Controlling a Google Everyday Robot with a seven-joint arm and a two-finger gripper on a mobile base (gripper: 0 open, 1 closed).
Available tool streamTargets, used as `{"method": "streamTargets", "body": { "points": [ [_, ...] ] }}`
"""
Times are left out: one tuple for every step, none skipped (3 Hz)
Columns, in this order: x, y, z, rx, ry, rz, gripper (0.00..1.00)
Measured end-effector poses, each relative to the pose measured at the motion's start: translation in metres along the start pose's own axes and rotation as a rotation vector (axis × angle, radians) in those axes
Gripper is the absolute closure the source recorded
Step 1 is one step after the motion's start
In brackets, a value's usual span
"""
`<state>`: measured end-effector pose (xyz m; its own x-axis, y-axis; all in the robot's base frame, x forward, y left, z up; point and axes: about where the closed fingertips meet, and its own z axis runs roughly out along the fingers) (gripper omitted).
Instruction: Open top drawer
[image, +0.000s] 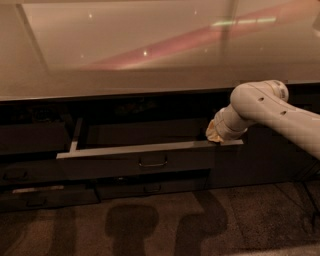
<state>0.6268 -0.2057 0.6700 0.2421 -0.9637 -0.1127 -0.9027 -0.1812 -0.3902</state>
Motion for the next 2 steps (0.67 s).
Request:
{"method": "streamTargets", "body": {
  "points": [
    [-0.05, -0.002, 0.004, -0.012, 0.017, -0.122, 1.0],
    [-0.101, -0.003, 0.01, -0.027, 0.036, -0.248, 1.0]
  ]
}}
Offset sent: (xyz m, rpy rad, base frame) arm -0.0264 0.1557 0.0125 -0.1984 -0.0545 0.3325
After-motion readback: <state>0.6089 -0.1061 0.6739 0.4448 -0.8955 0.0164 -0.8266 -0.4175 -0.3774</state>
